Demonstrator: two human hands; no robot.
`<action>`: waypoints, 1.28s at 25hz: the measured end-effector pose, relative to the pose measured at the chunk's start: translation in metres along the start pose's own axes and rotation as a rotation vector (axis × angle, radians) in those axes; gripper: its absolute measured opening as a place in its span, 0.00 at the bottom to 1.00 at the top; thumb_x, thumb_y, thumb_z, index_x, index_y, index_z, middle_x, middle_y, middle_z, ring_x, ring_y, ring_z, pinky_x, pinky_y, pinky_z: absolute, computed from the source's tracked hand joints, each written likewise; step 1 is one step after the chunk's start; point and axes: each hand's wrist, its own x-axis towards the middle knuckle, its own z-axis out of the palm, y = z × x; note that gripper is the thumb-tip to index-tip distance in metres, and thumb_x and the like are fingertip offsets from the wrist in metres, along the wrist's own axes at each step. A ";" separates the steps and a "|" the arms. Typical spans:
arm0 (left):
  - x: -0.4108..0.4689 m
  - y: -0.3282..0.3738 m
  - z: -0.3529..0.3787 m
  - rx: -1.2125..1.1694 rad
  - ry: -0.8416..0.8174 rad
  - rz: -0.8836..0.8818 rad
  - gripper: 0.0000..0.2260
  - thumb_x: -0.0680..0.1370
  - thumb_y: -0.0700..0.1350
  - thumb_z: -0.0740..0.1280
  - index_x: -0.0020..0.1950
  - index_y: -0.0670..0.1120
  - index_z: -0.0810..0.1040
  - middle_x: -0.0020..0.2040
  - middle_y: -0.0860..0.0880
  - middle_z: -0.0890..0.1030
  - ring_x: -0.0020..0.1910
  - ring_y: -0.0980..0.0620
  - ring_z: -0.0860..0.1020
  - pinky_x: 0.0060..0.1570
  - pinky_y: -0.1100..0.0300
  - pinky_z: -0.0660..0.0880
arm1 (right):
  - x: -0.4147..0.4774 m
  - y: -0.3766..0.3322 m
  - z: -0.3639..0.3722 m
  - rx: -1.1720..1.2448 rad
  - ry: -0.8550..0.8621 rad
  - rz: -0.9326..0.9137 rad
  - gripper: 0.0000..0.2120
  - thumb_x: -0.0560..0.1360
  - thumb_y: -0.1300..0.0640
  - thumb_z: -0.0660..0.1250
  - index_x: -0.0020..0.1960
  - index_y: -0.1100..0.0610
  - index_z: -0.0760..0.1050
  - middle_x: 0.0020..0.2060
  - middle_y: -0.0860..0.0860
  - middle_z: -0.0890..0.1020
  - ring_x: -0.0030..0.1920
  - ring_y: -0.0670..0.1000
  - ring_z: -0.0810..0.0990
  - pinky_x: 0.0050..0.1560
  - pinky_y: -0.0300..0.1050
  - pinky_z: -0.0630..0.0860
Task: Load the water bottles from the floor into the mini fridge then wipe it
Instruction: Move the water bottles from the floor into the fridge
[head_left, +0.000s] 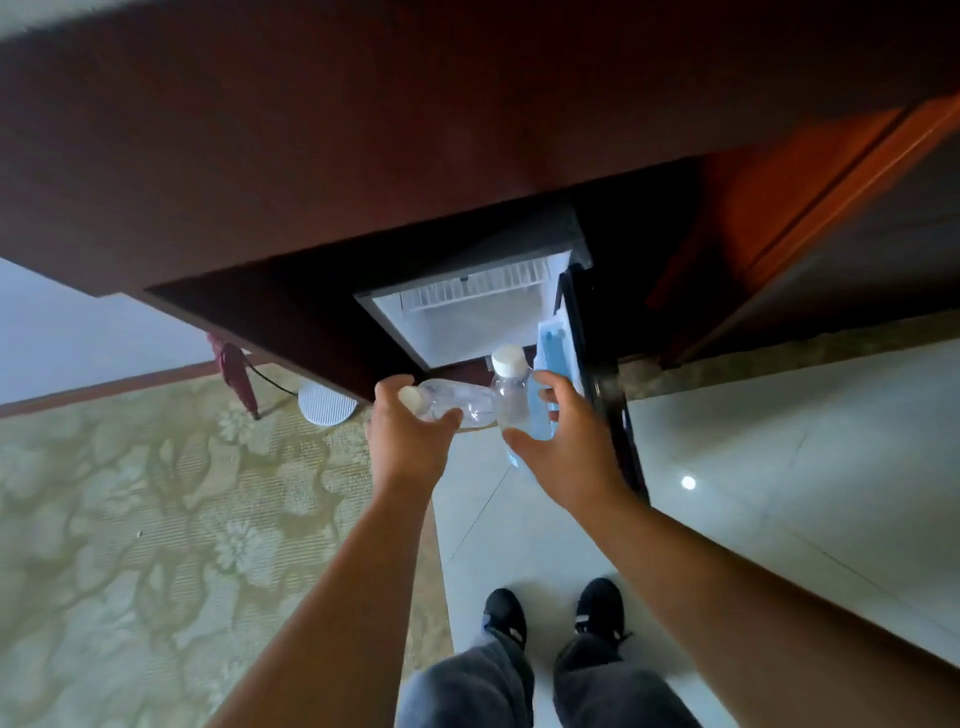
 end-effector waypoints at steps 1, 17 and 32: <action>0.018 -0.014 0.008 0.009 0.013 0.011 0.25 0.70 0.48 0.78 0.62 0.53 0.71 0.54 0.51 0.78 0.57 0.44 0.77 0.56 0.44 0.78 | 0.018 0.012 0.015 0.000 0.001 0.013 0.33 0.73 0.53 0.77 0.74 0.47 0.68 0.64 0.49 0.76 0.61 0.49 0.76 0.56 0.38 0.70; 0.374 -0.192 0.256 0.022 0.049 0.411 0.25 0.71 0.43 0.76 0.66 0.49 0.72 0.54 0.51 0.80 0.58 0.45 0.76 0.53 0.58 0.71 | 0.373 0.232 0.270 -0.073 0.265 -0.093 0.34 0.73 0.54 0.77 0.74 0.43 0.66 0.62 0.48 0.83 0.63 0.52 0.81 0.61 0.46 0.77; 0.455 -0.183 0.321 -0.345 0.043 -0.009 0.32 0.79 0.48 0.69 0.80 0.48 0.60 0.74 0.45 0.74 0.71 0.43 0.73 0.66 0.57 0.69 | 0.487 0.240 0.307 -0.026 0.201 -0.089 0.32 0.78 0.52 0.71 0.78 0.47 0.62 0.67 0.56 0.79 0.67 0.57 0.77 0.52 0.36 0.68</action>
